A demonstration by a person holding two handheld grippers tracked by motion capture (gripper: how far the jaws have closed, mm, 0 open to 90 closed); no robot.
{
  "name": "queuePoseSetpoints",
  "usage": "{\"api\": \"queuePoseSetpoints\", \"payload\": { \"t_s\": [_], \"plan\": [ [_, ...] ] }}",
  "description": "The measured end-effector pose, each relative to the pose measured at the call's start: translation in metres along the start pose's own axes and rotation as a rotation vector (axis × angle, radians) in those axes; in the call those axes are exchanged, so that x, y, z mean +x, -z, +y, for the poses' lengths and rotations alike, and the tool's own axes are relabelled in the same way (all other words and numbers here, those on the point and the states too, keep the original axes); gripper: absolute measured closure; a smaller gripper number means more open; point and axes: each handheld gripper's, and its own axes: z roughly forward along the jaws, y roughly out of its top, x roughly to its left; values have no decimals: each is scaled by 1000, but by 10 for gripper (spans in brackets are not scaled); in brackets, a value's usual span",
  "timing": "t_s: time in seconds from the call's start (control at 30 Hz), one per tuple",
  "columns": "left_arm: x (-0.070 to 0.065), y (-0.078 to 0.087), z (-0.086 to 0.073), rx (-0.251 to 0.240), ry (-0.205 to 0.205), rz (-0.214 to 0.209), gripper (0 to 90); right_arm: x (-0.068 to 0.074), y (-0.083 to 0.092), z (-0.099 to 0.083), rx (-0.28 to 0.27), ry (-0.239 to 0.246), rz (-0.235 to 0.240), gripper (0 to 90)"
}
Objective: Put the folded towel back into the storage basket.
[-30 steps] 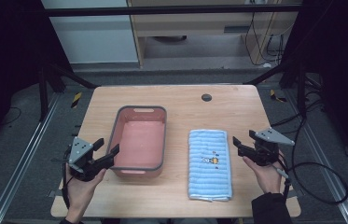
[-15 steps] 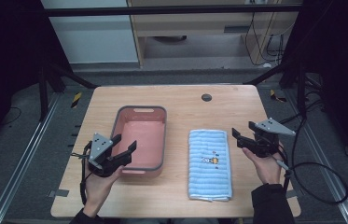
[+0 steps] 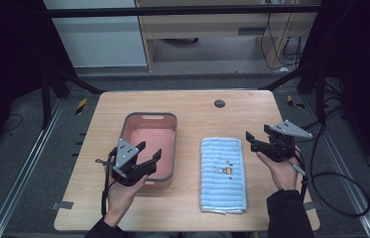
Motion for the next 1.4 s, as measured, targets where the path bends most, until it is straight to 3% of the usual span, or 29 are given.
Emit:
{"api": "queuePoseSetpoints", "payload": {
  "t_s": [0.53,0.93,1.4],
  "plan": [
    [-33,-19,-1,16,-32,-62,404,3,-9,9,-2,15,16,308],
    [-61,-32,-10,37,-43,-136,437,4,-18,5,9,26,19,312],
    [-80,-42,-26,81,-42,-185,445,3,-27,-3,25,6,27,307]
  ]
}}
